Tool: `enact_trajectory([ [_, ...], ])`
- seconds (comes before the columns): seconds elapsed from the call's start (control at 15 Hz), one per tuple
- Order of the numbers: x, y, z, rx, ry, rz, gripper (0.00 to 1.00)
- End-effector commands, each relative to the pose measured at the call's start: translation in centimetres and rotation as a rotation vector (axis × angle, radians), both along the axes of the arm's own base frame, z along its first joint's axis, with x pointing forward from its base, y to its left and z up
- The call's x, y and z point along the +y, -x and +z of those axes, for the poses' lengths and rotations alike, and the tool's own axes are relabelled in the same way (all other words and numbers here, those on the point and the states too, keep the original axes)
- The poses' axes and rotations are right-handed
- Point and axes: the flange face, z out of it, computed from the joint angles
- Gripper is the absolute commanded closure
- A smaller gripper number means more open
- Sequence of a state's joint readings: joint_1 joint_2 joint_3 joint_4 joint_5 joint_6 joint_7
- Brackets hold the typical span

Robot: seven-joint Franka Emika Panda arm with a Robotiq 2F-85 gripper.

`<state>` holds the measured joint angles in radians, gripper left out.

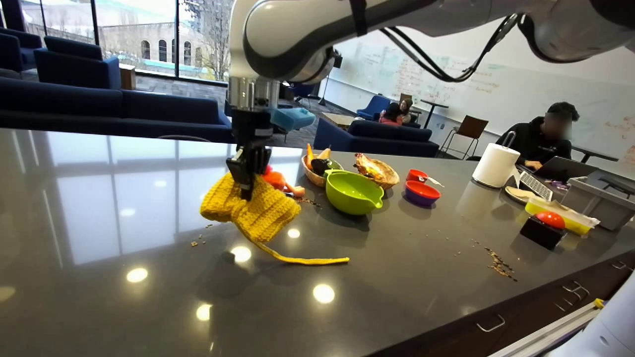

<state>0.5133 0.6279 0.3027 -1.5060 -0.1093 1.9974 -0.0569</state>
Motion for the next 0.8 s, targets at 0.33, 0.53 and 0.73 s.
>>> enact_trajectory([
  [0.33,4.9,4.6,1.5,0.056,-0.060,0.129,0.96],
  [0.53,6.0,5.3,0.2,0.057,-0.092,0.183,0.96],
  [0.73,6.7,5.0,-1.6,0.050,-0.127,0.229,0.96],
])
